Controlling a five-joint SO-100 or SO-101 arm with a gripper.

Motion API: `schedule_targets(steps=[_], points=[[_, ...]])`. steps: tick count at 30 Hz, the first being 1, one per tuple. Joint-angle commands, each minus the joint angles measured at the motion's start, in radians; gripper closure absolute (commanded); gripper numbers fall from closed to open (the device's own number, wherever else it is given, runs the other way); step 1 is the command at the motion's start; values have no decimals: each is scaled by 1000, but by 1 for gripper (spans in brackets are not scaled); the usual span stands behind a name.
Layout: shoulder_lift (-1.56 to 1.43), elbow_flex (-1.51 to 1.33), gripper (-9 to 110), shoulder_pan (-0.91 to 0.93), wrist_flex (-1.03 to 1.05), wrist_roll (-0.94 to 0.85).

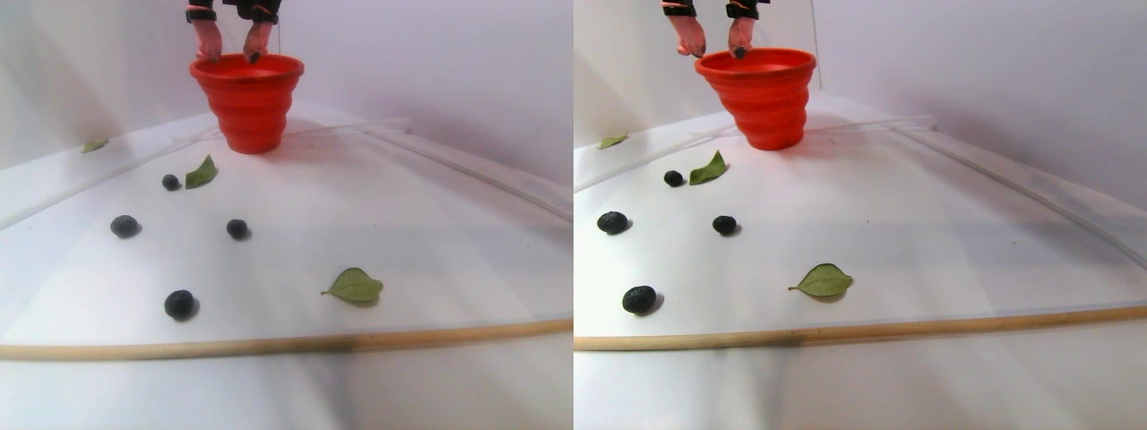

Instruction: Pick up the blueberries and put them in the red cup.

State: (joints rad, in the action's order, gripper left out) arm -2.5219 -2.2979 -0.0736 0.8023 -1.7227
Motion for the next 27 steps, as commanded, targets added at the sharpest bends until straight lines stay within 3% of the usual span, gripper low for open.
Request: schedule_targets(steps=[1, 17, 27], points=[[-124, 60, 86, -6, 64, 9], [-353, -158, 87, 5, 256, 66], [-430, -351, 87, 37, 235, 54]])
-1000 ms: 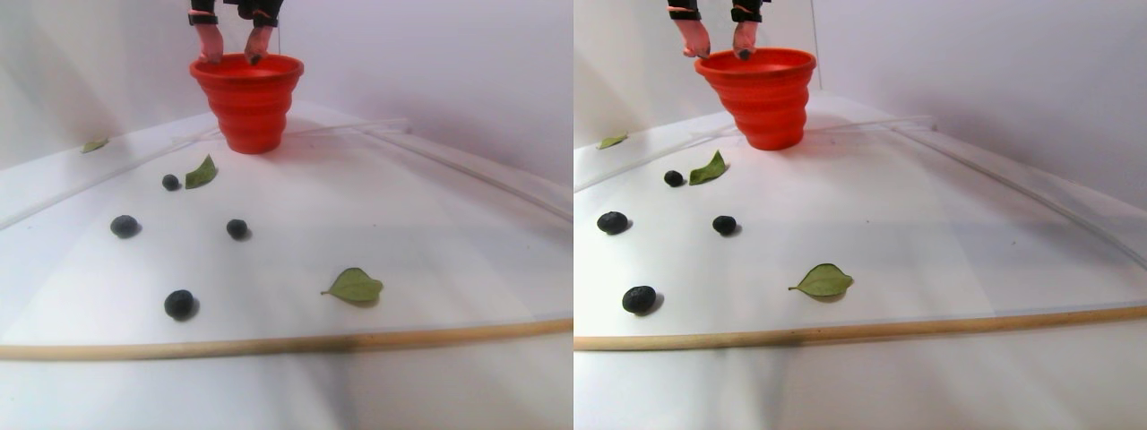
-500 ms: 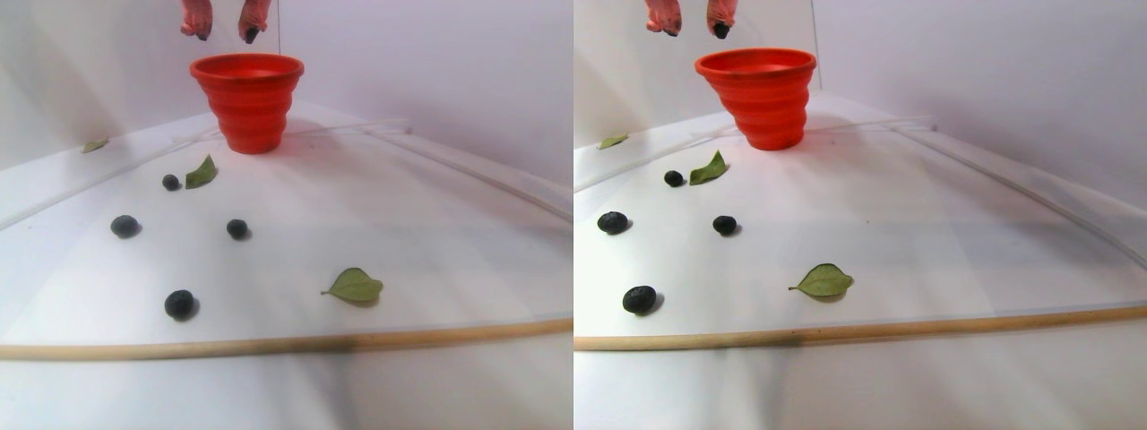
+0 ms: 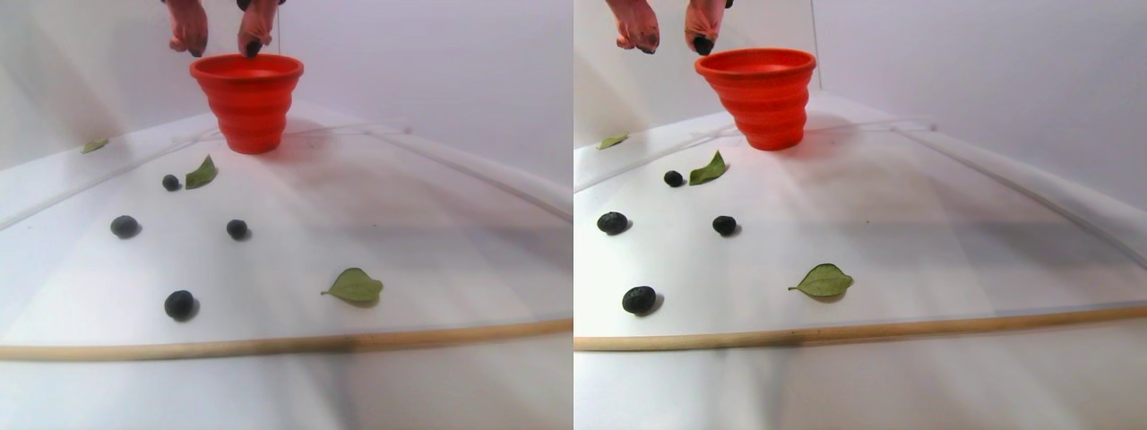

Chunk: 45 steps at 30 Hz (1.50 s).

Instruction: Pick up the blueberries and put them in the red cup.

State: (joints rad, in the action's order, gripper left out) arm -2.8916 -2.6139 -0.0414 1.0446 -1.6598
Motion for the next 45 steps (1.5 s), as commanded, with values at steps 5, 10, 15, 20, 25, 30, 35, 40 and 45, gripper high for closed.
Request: schedule_targets(steps=[5, 10, 15, 20, 25, 30, 35, 40, 45], points=[[-61, -104, 86, 23, -38, -17], [-43, -175, 86, 31, -94, -21], [29, -218, 86, 49, -173, -28], [155, -222, 86, 49, -261, -26], [126, -272, 86, 71, -295, -54], [198, -284, 86, 77, -367, -61], [296, -284, 86, 83, -454, -71], [385, -287, 85, 89, -548, -89], [480, -281, 85, 95, -644, -110]])
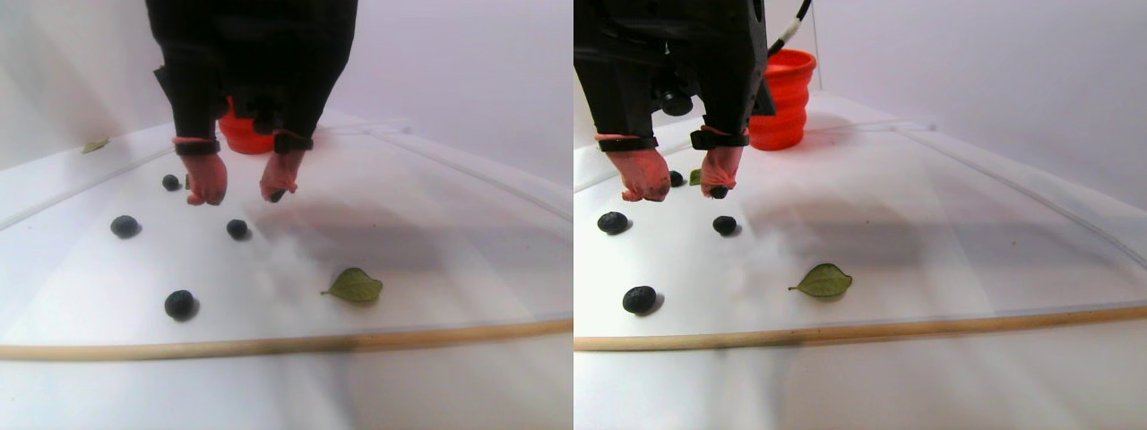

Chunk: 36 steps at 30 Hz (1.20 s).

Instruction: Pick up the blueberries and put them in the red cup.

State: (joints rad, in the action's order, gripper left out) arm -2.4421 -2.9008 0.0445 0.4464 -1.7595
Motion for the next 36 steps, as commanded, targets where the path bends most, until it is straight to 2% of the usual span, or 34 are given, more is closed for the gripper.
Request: schedule_targets(steps=[1, 12, 36], points=[[41, 6, 85, 11, -66, -17], [235, -3, 85, 12, -322, -54], [480, 3, 84, -46, -607, -18]])
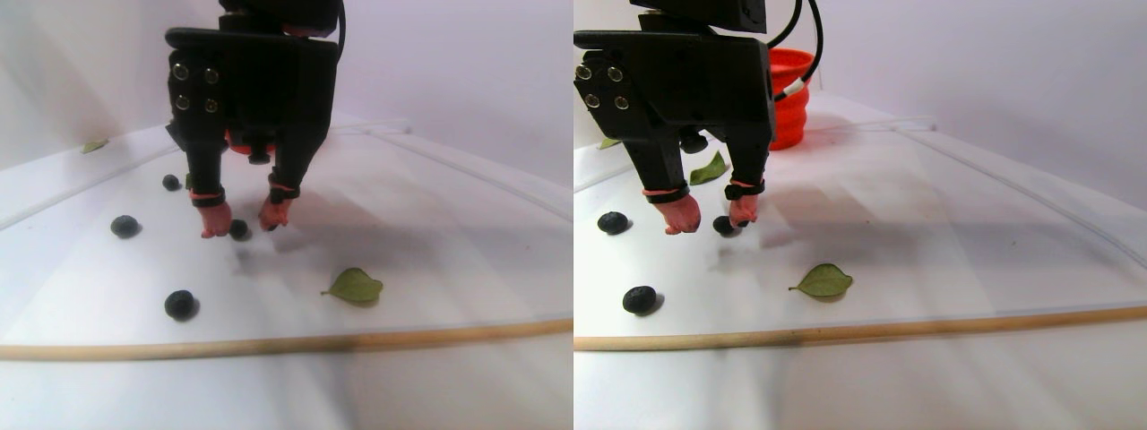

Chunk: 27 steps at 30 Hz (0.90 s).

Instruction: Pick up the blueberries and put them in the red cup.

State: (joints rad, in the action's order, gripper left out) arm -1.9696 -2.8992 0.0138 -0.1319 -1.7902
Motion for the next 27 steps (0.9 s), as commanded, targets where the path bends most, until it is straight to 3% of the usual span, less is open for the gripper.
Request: schedule_targets(steps=[1, 9, 27], points=[[17, 5, 84, -20, -41, 18], [92, 21, 84, -40, -150, 49], [104, 58, 84, -60, -175, 78]])
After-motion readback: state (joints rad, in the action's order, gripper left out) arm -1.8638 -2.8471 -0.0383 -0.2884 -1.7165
